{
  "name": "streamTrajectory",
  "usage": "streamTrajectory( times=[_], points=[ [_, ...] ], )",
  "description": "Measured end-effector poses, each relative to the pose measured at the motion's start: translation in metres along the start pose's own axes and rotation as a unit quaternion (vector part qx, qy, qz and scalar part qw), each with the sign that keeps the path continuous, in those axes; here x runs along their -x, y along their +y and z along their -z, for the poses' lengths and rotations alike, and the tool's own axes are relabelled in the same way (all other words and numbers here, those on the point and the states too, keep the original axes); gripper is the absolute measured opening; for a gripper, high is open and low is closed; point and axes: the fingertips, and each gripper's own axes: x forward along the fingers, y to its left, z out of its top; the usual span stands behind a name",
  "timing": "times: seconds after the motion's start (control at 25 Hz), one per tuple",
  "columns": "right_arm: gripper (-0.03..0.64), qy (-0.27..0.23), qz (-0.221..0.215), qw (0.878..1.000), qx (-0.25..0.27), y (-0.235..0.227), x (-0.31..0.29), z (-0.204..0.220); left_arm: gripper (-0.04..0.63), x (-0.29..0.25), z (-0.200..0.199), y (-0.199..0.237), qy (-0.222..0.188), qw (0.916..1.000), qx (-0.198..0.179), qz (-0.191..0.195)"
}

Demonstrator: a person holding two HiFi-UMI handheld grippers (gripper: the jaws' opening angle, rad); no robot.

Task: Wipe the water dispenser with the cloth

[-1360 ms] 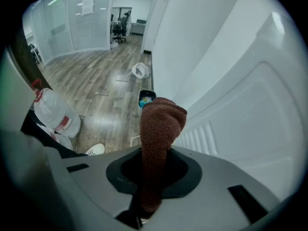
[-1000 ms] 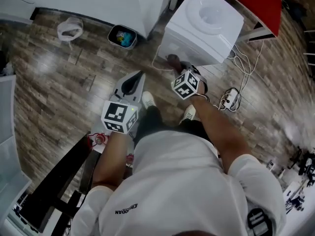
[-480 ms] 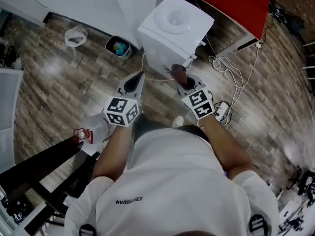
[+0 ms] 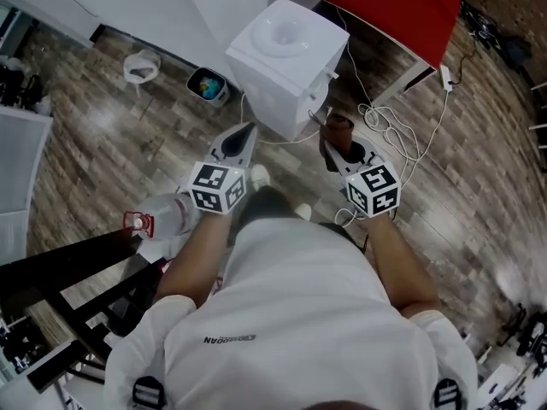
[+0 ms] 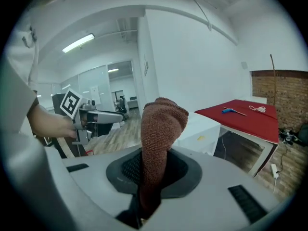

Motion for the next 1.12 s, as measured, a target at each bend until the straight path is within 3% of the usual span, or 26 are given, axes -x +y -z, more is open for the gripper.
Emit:
streamTrajectory(
  times=[0.12, 0.32, 0.64, 0.84, 1.12],
  points=[
    [0.054, -0.008, -0.01, 0.999, -0.034, -0.012, 0.011, -0.001, -0.008, -0.004, -0.005, -0.007, 0.003, 1.0, -0.004, 0.001],
    [0.054, -0.017, -0.027, 0.998, -0.049, -0.036, 0.003, -0.009, -0.008, -0.032, -0.013, -0.003, -0.001, 1.0, -0.007, -0.005],
    [0.054, 0.011, -0.104, 0.994, -0.044, -0.078, -0.049, -0.039, -0.008, -0.085, -0.035, 0.032, -0.026, 0.9981, 0.013, -0.054],
    [0.054, 0.034, -0.197, 0.977, -0.074, -0.087, -0.09, -0.069, -0.008, -0.111, -0.054, 0.062, -0.044, 0.9945, 0.028, -0.091],
    [0.054, 0.088, -0.292, 0.951, -0.061, -0.069, -0.153, -0.082, -0.008, -0.111, -0.073, 0.079, -0.071, 0.9886, 0.031, -0.129]
  ],
)
